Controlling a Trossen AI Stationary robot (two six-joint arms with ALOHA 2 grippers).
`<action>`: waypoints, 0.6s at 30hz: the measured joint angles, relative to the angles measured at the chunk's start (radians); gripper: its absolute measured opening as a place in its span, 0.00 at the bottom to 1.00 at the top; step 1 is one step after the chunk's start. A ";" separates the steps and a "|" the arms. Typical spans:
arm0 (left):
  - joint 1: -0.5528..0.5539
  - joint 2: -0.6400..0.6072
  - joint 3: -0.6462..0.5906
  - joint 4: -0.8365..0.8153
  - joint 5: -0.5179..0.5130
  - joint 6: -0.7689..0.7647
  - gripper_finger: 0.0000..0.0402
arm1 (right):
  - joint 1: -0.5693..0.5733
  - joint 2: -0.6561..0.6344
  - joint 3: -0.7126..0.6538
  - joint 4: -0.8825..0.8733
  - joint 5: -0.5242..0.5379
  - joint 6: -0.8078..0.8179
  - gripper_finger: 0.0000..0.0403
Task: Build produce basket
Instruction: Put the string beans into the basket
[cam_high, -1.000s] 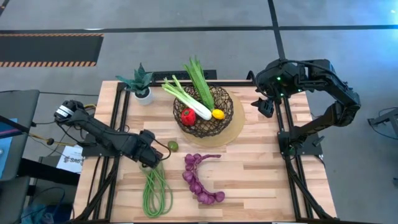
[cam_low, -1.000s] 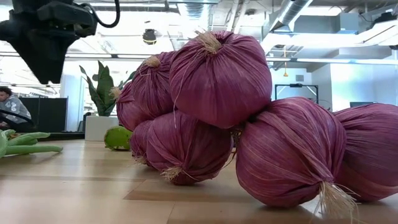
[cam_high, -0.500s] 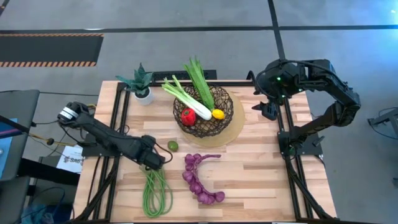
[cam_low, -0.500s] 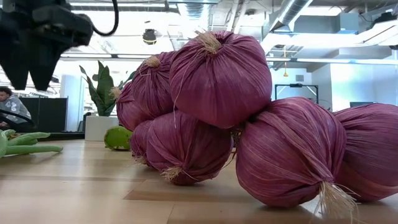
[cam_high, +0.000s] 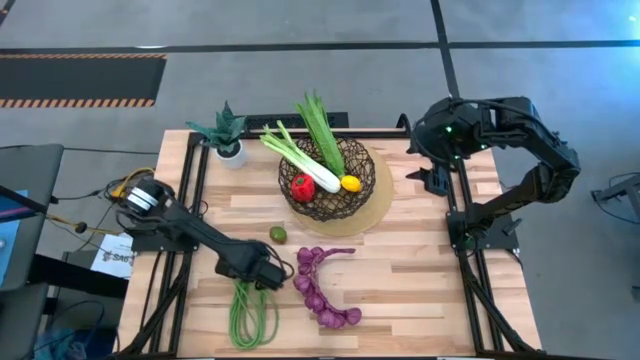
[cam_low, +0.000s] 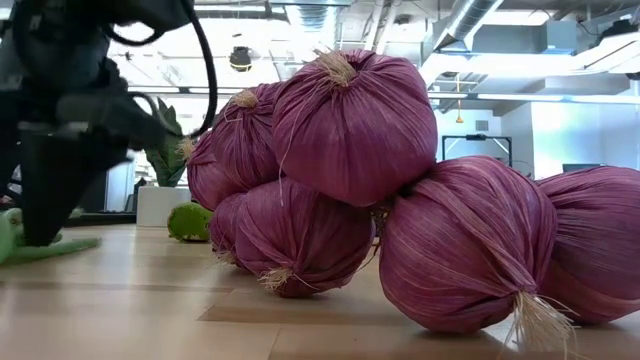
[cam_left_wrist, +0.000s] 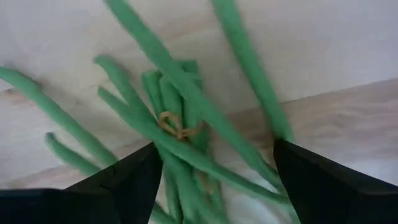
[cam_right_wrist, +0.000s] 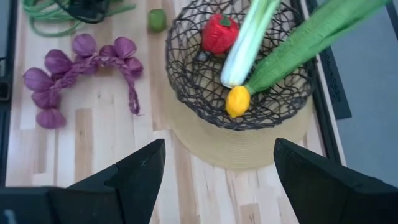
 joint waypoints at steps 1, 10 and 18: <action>0.001 0.013 0.001 0.001 0.003 -0.008 0.73 | 0.013 0.000 0.000 0.000 0.000 0.000 0.79; 0.001 0.054 0.003 0.028 -0.008 -0.174 0.72 | 0.141 0.000 0.000 0.000 0.000 0.001 0.79; 0.000 0.058 0.003 0.060 -0.010 -0.274 0.52 | 0.226 -0.002 0.000 0.000 0.000 0.004 0.79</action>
